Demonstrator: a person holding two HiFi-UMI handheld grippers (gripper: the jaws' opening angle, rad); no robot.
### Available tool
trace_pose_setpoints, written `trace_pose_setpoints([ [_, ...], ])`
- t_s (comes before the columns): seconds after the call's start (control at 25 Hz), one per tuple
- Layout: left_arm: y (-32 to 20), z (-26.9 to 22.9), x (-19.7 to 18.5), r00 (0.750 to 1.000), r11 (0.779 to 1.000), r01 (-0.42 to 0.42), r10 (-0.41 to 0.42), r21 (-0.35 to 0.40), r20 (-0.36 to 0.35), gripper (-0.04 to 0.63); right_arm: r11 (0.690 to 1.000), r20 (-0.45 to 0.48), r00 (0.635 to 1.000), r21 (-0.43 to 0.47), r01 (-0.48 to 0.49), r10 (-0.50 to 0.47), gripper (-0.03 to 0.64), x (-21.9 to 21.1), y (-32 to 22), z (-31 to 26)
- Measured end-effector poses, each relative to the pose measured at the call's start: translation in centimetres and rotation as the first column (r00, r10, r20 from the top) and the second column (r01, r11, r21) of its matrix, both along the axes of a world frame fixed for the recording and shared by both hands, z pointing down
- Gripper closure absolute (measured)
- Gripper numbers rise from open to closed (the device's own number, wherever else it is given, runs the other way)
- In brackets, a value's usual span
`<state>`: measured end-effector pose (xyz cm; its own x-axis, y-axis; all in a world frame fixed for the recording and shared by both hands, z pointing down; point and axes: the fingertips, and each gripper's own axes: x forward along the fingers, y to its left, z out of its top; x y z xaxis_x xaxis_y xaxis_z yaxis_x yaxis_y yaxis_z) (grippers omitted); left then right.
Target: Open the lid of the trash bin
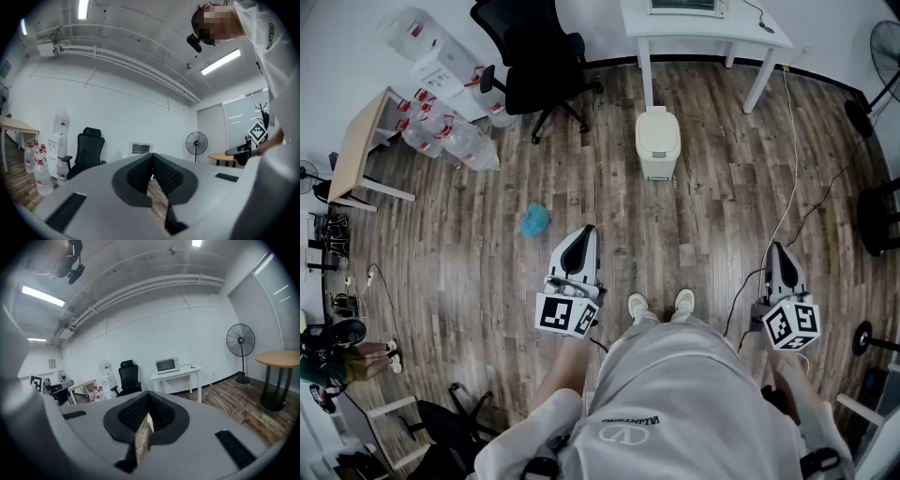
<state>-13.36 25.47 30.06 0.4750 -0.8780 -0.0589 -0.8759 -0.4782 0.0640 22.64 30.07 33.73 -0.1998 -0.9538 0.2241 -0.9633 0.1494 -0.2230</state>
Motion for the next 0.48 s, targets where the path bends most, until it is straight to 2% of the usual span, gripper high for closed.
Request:
trace_pose_setpoints([
  [0.48, -0.1, -0.2, -0.9, 1.000, 1.000, -0.017, 0.016, -0.005, -0.020, 0.598, 1.000, -0.004, 1.000, -0.007, 0.013, -0.013, 0.601, -1.4, -0.2, -0.4],
])
